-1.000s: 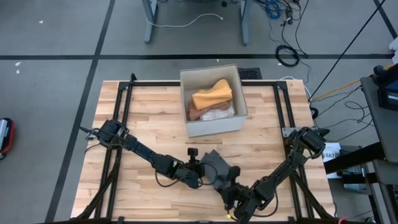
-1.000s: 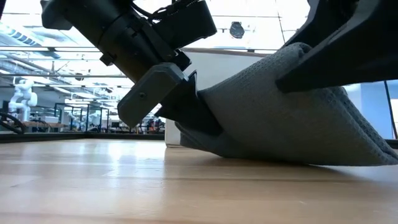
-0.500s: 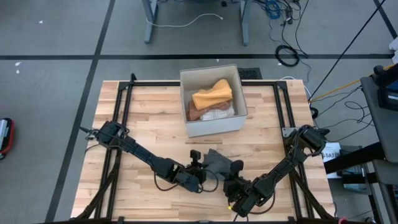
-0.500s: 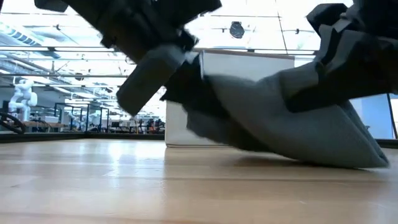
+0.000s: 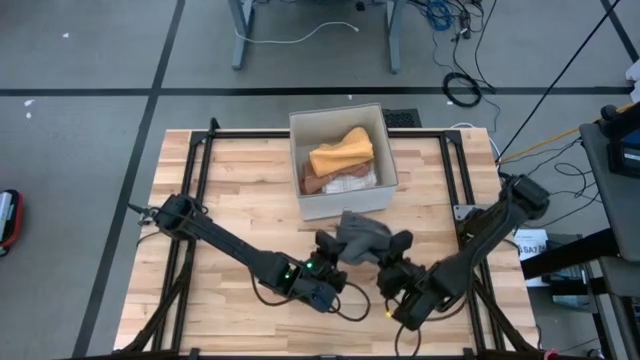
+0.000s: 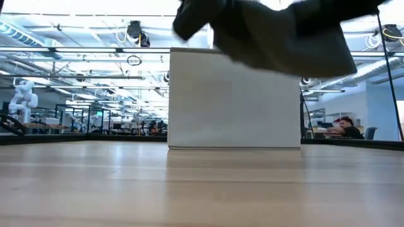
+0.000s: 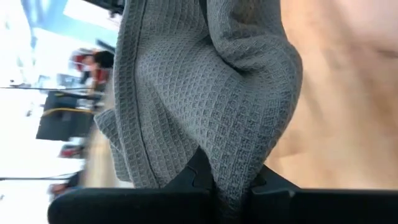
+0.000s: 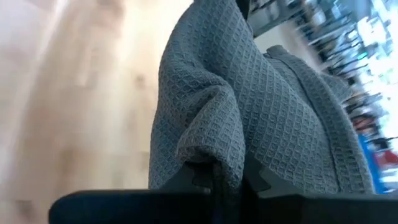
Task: Fold towel
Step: Put the folded gray towel into the laundry bin
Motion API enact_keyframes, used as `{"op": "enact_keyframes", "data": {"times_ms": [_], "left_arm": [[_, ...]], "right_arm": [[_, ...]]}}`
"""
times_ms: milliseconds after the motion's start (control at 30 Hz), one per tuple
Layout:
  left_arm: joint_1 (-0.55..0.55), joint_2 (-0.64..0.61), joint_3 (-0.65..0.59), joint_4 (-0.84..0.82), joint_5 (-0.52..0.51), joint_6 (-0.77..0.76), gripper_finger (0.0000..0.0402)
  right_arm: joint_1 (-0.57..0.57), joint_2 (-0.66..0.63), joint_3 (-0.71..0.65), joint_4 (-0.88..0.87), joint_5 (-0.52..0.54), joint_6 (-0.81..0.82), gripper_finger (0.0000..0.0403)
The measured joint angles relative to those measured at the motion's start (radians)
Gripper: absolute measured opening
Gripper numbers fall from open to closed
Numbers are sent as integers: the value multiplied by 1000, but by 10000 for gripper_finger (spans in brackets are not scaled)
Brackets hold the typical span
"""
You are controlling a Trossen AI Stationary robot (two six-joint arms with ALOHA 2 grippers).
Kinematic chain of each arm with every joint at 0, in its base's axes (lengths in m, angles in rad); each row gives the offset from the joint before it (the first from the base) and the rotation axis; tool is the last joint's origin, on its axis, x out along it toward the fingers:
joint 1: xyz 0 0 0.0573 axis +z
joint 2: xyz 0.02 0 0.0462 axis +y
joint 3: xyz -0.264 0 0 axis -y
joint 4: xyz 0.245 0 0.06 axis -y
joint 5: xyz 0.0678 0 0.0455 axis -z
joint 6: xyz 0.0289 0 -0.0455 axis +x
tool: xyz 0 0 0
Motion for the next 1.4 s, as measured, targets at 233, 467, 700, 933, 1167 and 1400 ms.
{"op": "enact_keyframes", "data": {"times_ms": [233,467,700,933,1167,1400], "left_arm": [[39,0,175,-88,-158,178,14],[130,0,293,-118,-202,316,14],[273,-1,364,-131,-90,369,14],[416,-2,395,-141,35,394,14],[531,-2,403,-146,206,396,14],[635,-3,403,-141,378,396,14]], "right_arm": [[-50,-181,0,-40,98,-283,9],[-179,-357,0,-35,101,-568,9],[-296,-486,0,54,99,-844,9],[-434,-554,0,213,-50,-1086,12],[-583,-566,-1,302,-252,-1232,10],[-750,-565,-2,378,-468,-1309,10]]}}
